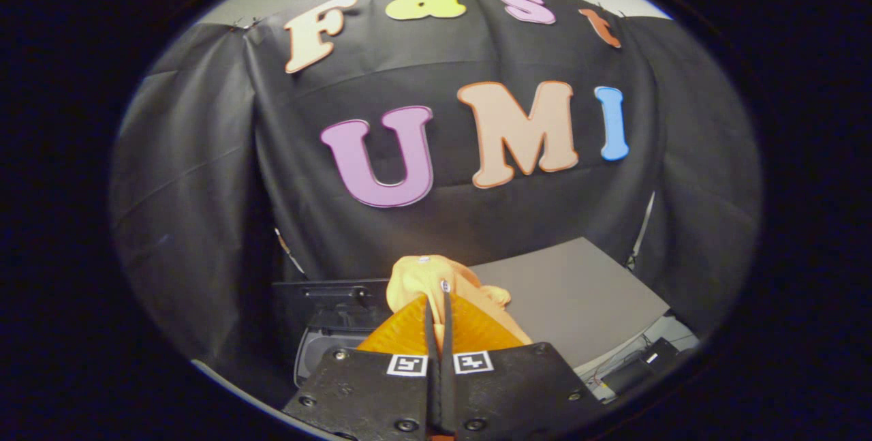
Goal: Put the clothes into the washing machine and then close the washing machine lid.
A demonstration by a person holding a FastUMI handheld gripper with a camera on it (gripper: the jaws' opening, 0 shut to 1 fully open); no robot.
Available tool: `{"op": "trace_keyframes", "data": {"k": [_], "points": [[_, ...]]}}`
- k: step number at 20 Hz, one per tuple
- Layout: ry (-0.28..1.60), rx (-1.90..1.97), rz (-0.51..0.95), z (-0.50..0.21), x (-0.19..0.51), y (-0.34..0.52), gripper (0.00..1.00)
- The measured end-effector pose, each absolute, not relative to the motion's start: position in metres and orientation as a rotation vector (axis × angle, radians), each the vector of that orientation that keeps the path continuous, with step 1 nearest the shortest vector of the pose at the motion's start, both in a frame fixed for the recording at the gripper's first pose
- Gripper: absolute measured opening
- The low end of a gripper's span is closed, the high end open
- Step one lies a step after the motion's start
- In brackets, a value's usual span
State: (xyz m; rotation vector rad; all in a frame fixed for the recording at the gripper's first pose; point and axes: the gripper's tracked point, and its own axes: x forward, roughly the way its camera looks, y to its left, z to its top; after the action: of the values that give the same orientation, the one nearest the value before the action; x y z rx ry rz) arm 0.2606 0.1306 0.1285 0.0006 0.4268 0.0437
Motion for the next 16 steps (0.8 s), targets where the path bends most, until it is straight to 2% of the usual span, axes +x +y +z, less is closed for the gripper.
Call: {"op": "trace_keyframes", "data": {"k": [6,16], "points": [[0.443,-0.001,0.168,0.097,0.264,0.214,0.00],[0.536,-0.006,0.244,0.020,0.281,0.281,0.00]]}}
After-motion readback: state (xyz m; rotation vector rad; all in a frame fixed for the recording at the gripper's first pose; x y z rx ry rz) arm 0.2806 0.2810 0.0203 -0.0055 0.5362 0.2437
